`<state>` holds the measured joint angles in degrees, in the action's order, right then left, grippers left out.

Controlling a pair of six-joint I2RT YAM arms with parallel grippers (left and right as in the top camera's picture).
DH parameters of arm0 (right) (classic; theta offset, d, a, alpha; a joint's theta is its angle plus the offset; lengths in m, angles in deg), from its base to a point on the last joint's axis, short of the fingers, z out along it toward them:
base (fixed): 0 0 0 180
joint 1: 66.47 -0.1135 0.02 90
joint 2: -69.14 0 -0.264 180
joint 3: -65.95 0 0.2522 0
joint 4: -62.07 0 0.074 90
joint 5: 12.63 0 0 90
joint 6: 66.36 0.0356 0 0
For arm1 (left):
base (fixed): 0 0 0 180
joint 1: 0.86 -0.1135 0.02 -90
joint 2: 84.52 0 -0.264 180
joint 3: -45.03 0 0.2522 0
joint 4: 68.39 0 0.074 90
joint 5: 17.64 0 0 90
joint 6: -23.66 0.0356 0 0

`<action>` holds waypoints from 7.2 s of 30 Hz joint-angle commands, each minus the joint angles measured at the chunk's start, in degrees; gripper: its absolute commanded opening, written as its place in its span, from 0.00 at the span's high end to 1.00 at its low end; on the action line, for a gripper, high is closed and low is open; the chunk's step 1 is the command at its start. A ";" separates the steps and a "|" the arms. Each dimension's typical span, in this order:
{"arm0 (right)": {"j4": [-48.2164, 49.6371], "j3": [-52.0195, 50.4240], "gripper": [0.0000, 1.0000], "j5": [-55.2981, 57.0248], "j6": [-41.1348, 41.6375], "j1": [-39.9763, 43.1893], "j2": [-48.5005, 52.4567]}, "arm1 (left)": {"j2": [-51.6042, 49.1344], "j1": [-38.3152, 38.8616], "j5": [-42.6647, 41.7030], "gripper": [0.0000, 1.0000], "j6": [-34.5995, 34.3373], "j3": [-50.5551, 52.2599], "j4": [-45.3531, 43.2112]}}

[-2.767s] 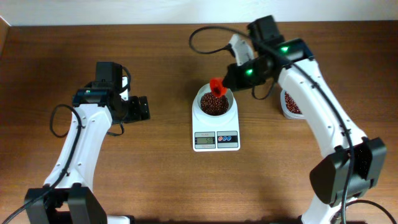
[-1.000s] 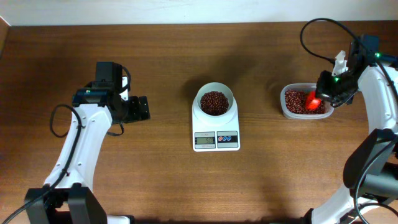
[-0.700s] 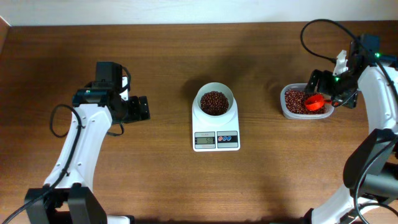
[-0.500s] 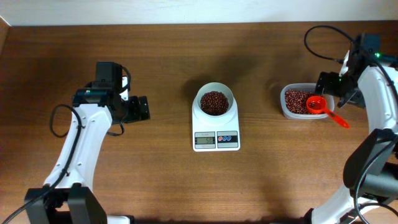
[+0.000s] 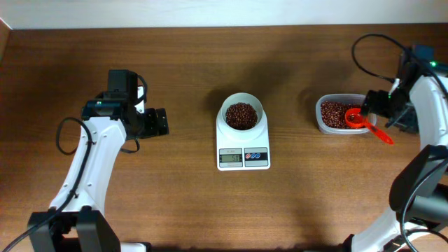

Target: Scoop item into bowl and weigh 50g on scale

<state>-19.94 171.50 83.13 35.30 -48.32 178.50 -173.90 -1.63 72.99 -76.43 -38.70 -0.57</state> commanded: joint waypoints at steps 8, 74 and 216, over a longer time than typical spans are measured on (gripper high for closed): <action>-13.11 -0.15 0.01 -2.25 20.15 13.38 0.04 | 0.02 -0.13 0.22 0.01 0.55 -0.83 0.07; -11.72 6.58 0.01 -12.85 -18.73 -0.15 -1.25 | 0.02 -0.13 0.22 0.01 0.55 -0.83 0.07; 40.37 -12.81 0.96 -56.78 -12.68 17.86 4.11 | -2.49 47.87 9.92 0.01 -6.54 17.38 -13.44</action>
<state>21.33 158.97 25.21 23.70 -30.92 186.83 -176.02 46.13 82.27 -83.70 -21.53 -13.75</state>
